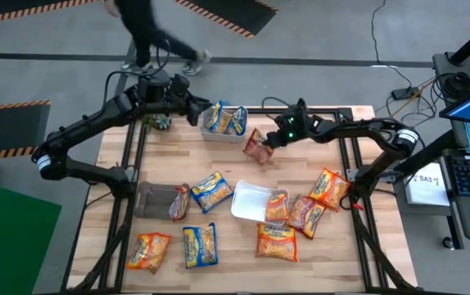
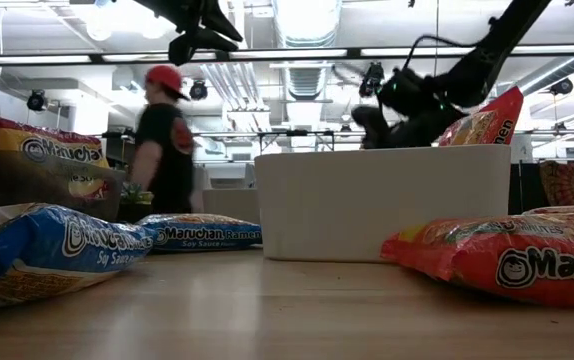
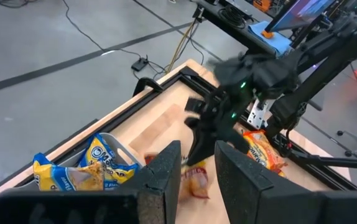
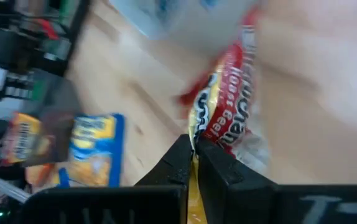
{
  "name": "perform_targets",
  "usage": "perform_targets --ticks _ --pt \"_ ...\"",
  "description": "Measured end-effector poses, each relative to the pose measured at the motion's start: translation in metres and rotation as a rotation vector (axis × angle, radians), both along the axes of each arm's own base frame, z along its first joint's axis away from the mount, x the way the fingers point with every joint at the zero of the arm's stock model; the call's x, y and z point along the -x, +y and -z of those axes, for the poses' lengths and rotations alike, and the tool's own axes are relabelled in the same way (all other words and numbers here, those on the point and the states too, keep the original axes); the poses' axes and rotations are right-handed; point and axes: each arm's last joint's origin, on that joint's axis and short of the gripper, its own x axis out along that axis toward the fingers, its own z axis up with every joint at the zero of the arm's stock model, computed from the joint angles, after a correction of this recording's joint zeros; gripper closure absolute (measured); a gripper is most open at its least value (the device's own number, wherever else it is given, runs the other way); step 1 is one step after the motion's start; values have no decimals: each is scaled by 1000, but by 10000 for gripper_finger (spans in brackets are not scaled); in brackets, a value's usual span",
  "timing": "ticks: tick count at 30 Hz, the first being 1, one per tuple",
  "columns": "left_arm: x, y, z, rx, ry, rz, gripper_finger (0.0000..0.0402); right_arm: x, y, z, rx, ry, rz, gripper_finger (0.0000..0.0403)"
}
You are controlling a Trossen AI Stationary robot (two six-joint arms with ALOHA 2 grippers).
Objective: Sort Maruchan noodles
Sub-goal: Put the red noodle pack into the black bin
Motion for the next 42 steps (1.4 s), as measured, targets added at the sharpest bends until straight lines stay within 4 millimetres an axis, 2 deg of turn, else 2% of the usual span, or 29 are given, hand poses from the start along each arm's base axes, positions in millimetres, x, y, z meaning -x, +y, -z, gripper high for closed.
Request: perform_targets --ticks 8,12,18,23,27,31,36,39,42 --pt "-27 7 15 44 -10 30 319 -7 -3 -62 257 -171 -86 394" --pt "-46 11 20 46 -70 85 301 -11 -4 -98 349 -277 -151 394" --pt "-62 23 35 110 -86 82 231 -19 -6 -147 419 -368 -249 394" --pt "-71 30 47 137 -70 72 160 -22 -5 -180 508 -341 -318 394" --pt "-73 32 44 103 -104 78 119 -20 -4 -199 565 -313 -359 394" --pt "-73 33 39 49 -139 119 96 -19 -3 -209 609 -304 -386 394" --pt "-71 38 41 -16 -140 240 91 -19 -1 -218 643 -336 -426 394" --pt "-67 44 39 -18 -220 348 94 -18 0 -221 644 -353 -454 394" --pt "-64 48 41 17 -278 379 98 -18 1 -223 648 -366 -471 394"
